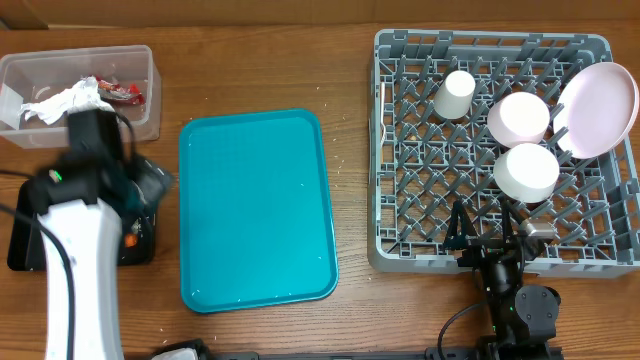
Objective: Sort waste into correct bins and load items into the dishwasher rack
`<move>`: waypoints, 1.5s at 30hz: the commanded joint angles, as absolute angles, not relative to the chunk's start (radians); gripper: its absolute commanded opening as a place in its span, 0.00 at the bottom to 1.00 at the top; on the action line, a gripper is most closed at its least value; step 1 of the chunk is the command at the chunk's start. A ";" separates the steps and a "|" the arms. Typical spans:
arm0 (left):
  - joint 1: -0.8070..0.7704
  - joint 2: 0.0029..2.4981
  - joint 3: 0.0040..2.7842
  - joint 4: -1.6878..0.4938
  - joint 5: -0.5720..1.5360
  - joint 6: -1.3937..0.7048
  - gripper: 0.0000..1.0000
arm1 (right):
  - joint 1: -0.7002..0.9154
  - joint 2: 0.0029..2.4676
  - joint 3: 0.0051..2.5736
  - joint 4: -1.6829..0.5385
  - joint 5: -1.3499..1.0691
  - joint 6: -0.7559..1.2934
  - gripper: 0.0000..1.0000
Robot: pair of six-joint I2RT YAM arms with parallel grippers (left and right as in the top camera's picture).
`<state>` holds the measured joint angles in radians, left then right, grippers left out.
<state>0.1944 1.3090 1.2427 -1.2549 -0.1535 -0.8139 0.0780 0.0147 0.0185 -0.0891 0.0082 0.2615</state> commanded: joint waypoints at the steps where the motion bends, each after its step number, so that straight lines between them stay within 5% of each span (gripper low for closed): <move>1: 0.146 1.187 1.108 -1.252 -0.165 -0.831 1.00 | 0.072 0.003 0.008 -0.083 0.021 0.258 1.00; 13: 0.130 0.754 0.702 -1.208 -0.159 -0.834 1.00 | 0.072 0.003 0.008 -0.083 0.021 0.258 1.00; 22: 0.096 0.442 0.366 -0.511 0.055 -0.349 1.00 | 0.072 0.003 0.008 -0.083 0.021 0.258 1.00; 32: 0.078 0.124 0.026 -0.078 0.072 -0.322 1.00 | 0.072 0.003 0.008 -0.083 0.021 0.258 1.00; 45: 0.078 0.003 0.005 -0.076 0.039 -0.325 1.00 | 0.072 0.003 0.008 -0.083 0.021 0.258 1.00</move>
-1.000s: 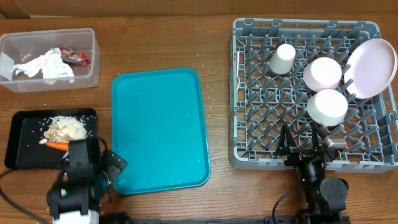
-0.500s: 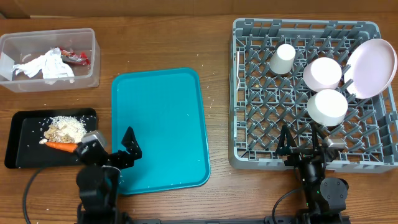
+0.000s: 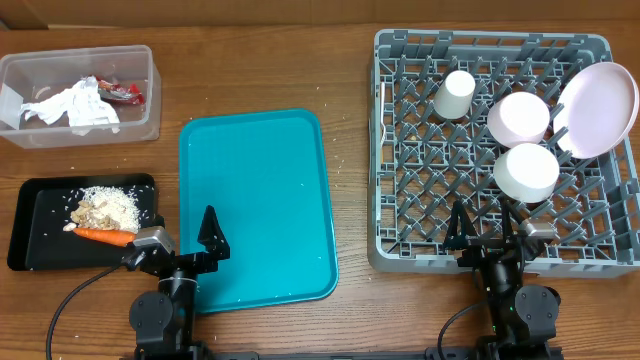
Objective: Sort waste into correct bins and load items into the dishwasher rack
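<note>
The teal tray (image 3: 255, 210) lies bare in the middle of the table. At the back left, a clear bin (image 3: 75, 95) holds a crumpled napkin and wrappers. The black tray (image 3: 30, 225) in front of it carries rice, food scraps and a carrot (image 3: 100, 237). The grey dishwasher rack (image 3: 400, 150) on the right holds a white cup (image 3: 457, 93), two bowls (image 3: 518, 117) (image 3: 527, 170) and a pink plate (image 3: 598, 108). My left gripper (image 3: 182, 243) rests open at the teal tray's front left corner. At the rack's front edge, my right gripper (image 3: 490, 232) is open and holds nothing.
Rice grains lie scattered on the wood around the teal tray. Both arm bases sit at the table's front edge. The rack fills the right side up to the table's edge.
My left arm was stretched out over the black tray and the clear bin; it is now drawn back to the front edge, gripper open. The black tray's food shows. The right arm is unmoved.
</note>
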`<move>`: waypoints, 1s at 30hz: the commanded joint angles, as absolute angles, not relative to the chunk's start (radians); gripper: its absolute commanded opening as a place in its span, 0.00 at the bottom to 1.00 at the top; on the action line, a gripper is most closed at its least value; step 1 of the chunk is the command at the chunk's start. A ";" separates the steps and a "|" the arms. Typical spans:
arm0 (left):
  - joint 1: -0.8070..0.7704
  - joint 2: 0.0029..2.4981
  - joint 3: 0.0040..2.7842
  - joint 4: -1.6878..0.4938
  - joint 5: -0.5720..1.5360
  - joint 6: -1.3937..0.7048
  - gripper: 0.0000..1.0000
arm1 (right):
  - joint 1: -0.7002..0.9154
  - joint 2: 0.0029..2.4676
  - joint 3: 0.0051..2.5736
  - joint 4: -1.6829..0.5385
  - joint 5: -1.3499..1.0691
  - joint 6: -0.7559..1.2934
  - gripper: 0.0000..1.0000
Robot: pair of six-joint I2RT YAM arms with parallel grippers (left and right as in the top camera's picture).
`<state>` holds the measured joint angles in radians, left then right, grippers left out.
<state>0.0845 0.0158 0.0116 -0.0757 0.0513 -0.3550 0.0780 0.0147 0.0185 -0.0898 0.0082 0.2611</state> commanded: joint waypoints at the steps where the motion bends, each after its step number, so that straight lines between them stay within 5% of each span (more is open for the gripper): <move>1: 0.078 0.003 0.005 -0.076 0.042 -0.325 1.00 | 0.072 0.003 0.008 -0.083 0.021 0.258 1.00; 18: 0.078 0.003 0.005 -0.071 0.095 -0.013 0.99 | 0.072 0.003 0.008 -0.083 0.021 0.258 1.00; 30: 0.078 0.005 0.005 -0.070 0.093 -0.033 1.00 | 0.072 0.003 0.008 -0.083 0.021 0.258 1.00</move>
